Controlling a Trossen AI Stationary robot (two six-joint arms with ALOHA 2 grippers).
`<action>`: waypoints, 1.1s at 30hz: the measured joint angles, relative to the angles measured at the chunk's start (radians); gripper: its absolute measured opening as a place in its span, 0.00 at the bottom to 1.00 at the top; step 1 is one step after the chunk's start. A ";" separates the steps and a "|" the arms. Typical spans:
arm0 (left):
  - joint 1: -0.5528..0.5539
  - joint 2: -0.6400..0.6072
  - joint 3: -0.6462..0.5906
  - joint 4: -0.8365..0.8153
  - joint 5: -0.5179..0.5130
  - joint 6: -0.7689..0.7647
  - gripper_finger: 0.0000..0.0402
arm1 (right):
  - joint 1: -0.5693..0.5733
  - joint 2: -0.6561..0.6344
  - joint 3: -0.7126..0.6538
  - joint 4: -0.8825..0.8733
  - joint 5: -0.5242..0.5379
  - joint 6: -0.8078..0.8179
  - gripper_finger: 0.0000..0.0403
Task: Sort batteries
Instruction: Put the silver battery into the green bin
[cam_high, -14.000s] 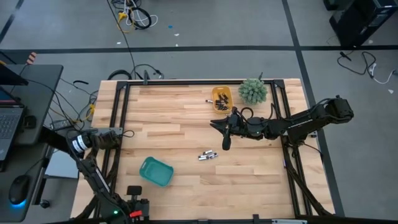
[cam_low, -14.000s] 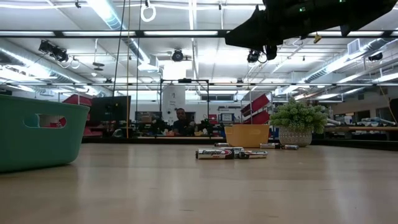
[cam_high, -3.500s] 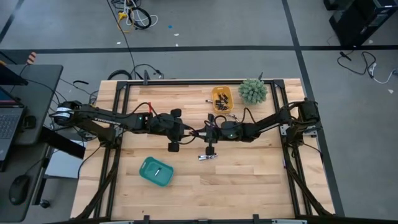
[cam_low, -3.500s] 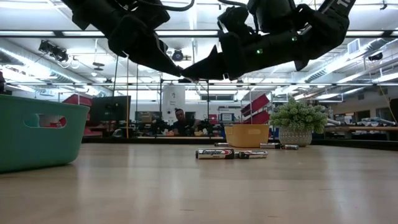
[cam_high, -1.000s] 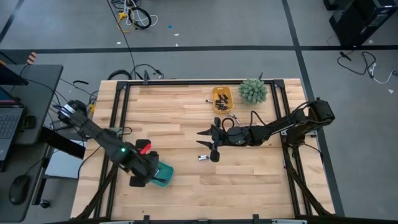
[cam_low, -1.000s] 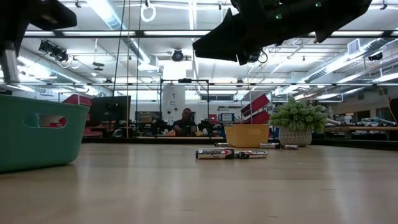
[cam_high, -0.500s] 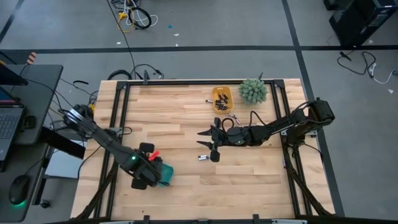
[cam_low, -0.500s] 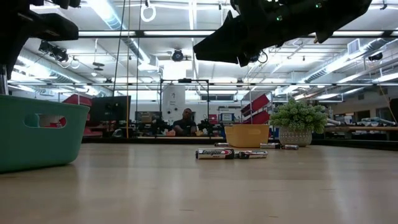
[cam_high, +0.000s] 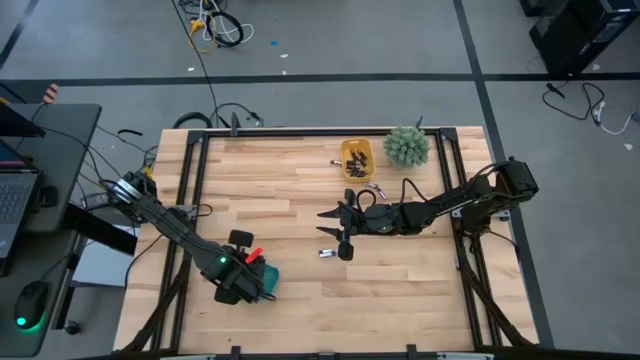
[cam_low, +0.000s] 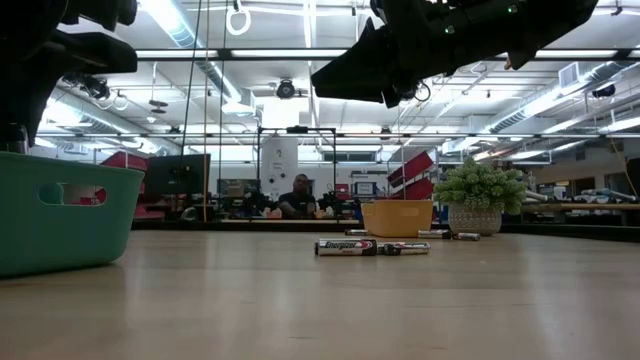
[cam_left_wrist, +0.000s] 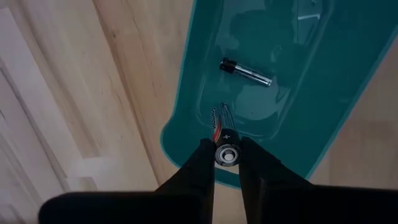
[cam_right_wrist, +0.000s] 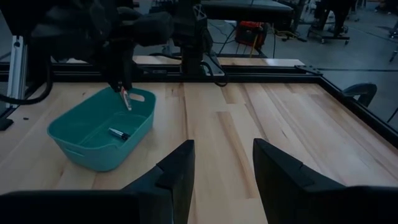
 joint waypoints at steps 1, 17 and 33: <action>0.000 0.000 0.000 -0.001 0.000 0.000 0.11 | 0.000 0.000 0.000 -0.001 0.000 0.000 0.37; 0.000 0.000 0.000 0.017 -0.040 0.007 0.11 | 0.000 0.000 0.000 -0.004 0.000 0.000 0.37; 0.000 0.000 0.000 0.015 -0.094 0.006 0.11 | 0.000 0.000 0.000 -0.007 0.000 0.000 0.37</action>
